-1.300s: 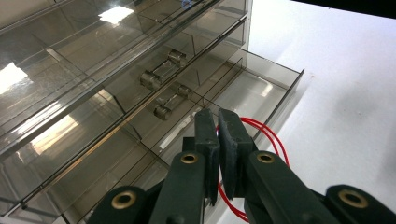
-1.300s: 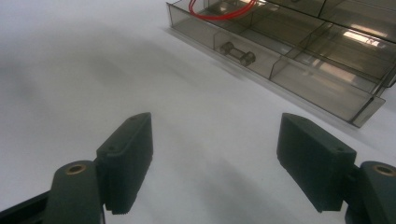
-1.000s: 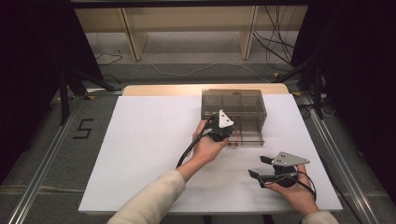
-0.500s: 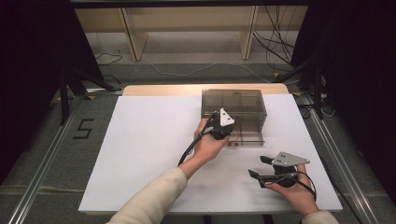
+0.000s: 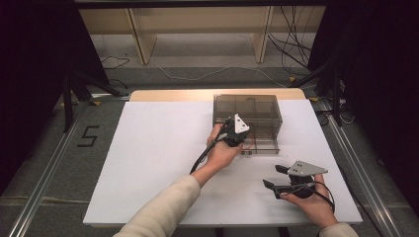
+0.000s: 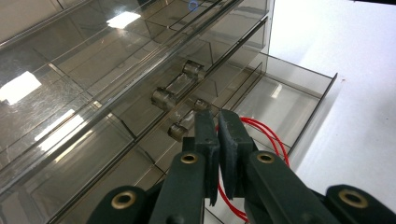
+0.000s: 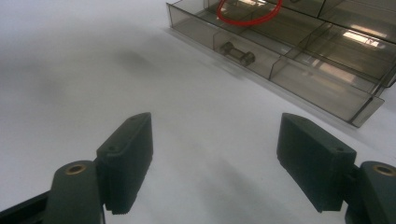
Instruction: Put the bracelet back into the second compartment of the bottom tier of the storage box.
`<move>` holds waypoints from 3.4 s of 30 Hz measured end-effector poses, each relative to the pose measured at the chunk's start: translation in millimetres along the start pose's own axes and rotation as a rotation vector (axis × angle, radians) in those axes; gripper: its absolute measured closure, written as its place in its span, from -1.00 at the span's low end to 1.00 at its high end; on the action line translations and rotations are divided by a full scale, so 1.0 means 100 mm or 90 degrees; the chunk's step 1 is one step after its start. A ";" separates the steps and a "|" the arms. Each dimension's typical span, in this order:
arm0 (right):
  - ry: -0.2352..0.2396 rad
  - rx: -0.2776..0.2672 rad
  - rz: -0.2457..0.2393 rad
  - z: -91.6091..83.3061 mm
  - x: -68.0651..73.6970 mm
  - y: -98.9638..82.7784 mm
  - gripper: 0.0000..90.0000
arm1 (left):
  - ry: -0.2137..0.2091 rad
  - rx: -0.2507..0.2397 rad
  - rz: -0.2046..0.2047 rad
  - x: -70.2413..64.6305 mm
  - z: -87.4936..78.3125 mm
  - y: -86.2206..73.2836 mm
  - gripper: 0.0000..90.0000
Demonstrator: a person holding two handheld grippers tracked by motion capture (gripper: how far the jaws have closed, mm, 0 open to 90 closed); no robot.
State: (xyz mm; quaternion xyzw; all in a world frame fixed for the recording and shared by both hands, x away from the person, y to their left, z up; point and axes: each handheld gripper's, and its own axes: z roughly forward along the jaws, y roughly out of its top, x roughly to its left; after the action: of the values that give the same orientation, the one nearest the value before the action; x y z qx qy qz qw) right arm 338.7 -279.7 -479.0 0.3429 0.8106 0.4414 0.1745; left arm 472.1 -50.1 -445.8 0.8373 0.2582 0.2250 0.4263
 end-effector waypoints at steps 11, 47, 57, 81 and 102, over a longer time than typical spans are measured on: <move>0.000 -0.001 -0.001 0.00 0.00 0.00 -0.39 | 0.005 0.003 0.020 0.00 0.06 0.00 0.93; 0.000 0.000 -0.004 0.00 0.00 0.00 -0.38 | 0.033 0.010 0.068 -0.04 0.18 -0.05 0.93; -0.001 -0.004 0.003 0.00 0.01 0.00 -0.38 | 0.028 0.019 0.081 -0.09 0.22 -0.06 0.93; 0.000 0.001 -0.002 0.00 0.00 0.00 -0.38 | 0.009 0.048 0.090 -0.13 0.27 -0.11 0.91; 0.000 -0.003 0.001 0.01 0.01 0.00 -0.39 | -0.020 0.026 0.044 -0.09 -0.04 -0.09 0.62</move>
State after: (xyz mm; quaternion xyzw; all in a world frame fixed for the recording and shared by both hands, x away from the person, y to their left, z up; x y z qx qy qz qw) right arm 339.0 -278.5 -479.5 0.3429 0.8094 0.4436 0.1746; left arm 460.9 -49.3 -452.7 0.8576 0.2267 0.2208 0.4054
